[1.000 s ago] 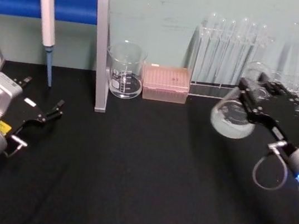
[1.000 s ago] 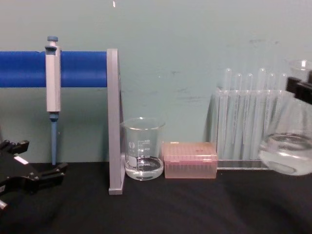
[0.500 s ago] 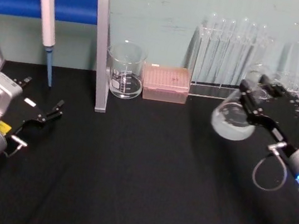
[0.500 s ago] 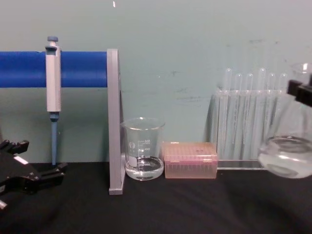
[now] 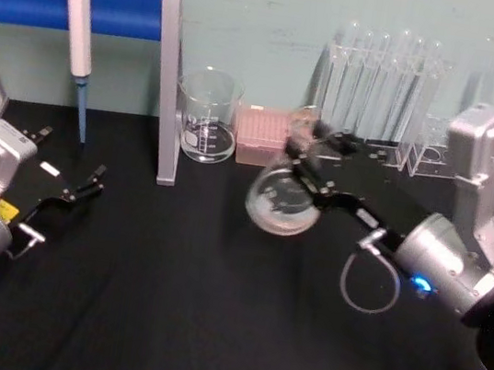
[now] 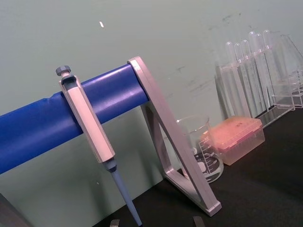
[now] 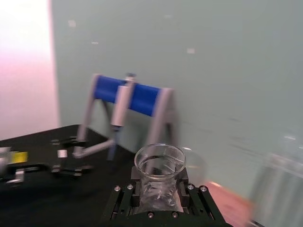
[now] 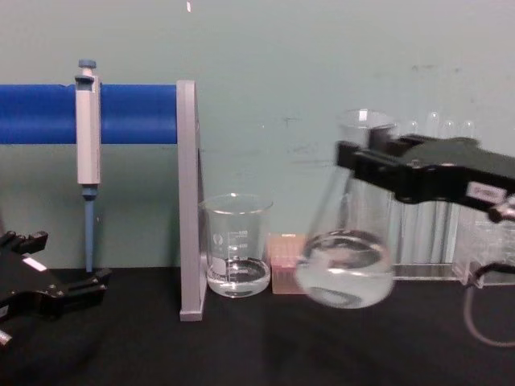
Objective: Grasp the erlenmeyer flask with one hand, shake it three times, then place it back.
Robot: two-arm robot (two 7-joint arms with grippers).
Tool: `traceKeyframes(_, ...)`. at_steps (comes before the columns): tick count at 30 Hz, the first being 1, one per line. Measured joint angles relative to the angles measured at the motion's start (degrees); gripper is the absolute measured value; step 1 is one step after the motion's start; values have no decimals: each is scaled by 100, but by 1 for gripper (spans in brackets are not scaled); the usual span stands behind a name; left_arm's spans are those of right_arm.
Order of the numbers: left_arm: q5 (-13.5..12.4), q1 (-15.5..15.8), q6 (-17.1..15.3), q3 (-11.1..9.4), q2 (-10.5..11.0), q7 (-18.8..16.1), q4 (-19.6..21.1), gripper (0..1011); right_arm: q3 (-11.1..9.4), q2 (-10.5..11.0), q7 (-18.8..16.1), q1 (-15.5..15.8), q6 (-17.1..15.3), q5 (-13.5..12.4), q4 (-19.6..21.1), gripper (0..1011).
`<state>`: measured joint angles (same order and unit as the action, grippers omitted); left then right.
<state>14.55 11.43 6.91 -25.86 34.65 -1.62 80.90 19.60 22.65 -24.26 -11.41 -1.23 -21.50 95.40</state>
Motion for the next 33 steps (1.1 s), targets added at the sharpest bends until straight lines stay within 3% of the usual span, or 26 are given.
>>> traceKeyframes(1,0,0,0,0,0,0,0,1001,0,0,0,0,0,0,0,447)
traceKeyframes(3,0,0,0,0,0,0,0,1001,253,-19,-322,-217,51,-73,-136,447)
traceKeyframes(9,0,0,0,0,0,0,0,1001,554,-30,-626,-461,91,-173,-275,447)
traceKeyframes(19,0,0,0,0,0,0,0,1001,711,42,-658,-555,138,-294,-323,447)
traceKeyframes(23,0,0,0,0,0,0,0,1001,667,96,-511,-496,163,-307,-277,447)
traceKeyframes(29,0,0,0,0,0,0,0,1001,381,171,-52,-230,200,-285,-114,447)
traceKeyframes(33,0,0,0,0,0,0,0,1001,-6,198,490,102,206,-166,72,447)
